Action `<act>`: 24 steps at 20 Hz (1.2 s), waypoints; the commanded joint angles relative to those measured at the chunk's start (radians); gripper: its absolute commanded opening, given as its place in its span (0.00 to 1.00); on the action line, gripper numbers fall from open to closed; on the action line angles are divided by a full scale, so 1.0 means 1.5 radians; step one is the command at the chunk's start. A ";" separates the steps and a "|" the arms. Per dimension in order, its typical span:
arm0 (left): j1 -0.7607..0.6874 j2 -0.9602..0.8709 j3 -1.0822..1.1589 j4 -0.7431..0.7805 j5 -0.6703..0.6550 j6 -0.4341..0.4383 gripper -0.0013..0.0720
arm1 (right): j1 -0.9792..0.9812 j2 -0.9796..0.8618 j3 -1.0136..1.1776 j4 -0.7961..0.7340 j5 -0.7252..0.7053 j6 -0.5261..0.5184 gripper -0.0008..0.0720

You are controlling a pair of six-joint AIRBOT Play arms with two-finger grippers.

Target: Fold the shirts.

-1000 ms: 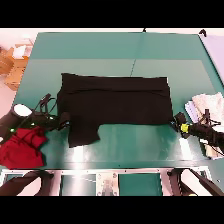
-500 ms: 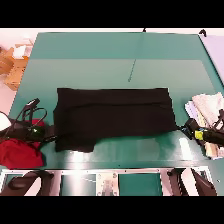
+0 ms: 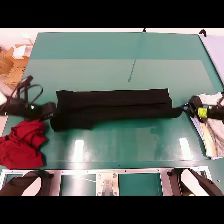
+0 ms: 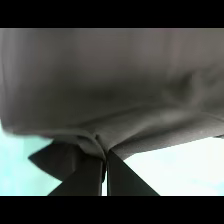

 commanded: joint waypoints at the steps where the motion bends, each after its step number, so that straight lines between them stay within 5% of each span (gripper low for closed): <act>1: 0.001 -0.146 0.128 -0.014 0.045 0.026 0.06 | 0.066 -0.133 0.111 0.019 -0.060 0.019 0.03; 6: 0.001 -0.375 0.295 -0.058 0.083 0.072 0.06 | 0.119 -0.364 0.288 0.024 -0.086 0.030 0.03; 7: 0.001 -0.412 0.313 -0.089 0.107 0.079 0.28 | 0.124 -0.406 0.314 0.030 -0.087 0.030 0.08; 8: 0.001 -0.439 0.324 -0.117 0.140 0.084 0.78 | 0.126 -0.447 0.340 0.032 -0.093 0.030 0.45; 9: 0.004 -0.461 0.335 -0.148 0.176 0.085 0.98 | 0.123 -0.484 0.374 0.031 -0.091 0.029 0.75; 11: 0.022 -0.475 0.362 -0.163 0.204 0.084 0.99 | 0.097 -0.531 0.447 0.028 -0.044 0.023 0.76; 18: 0.119 -0.473 0.454 -0.162 0.008 0.086 0.98 | -0.021 -0.560 0.501 0.016 0.175 -0.179 0.76; 19: 0.119 -0.473 0.454 -0.162 -0.004 0.086 0.83 | -0.023 -0.572 0.491 0.016 0.189 -0.200 0.76; 20: 0.116 -0.473 0.454 -0.163 -0.012 0.089 0.35 | -0.021 -0.586 0.483 0.017 0.204 -0.210 0.76; 21: 0.113 -0.473 0.454 -0.166 -0.015 0.109 0.09 | -0.016 -0.602 0.481 0.020 0.217 -0.221 0.76; 24: 0.103 -0.473 0.454 -0.189 -0.019 0.116 0.06 | 0.012 -0.647 0.481 0.021 0.244 -0.247 0.76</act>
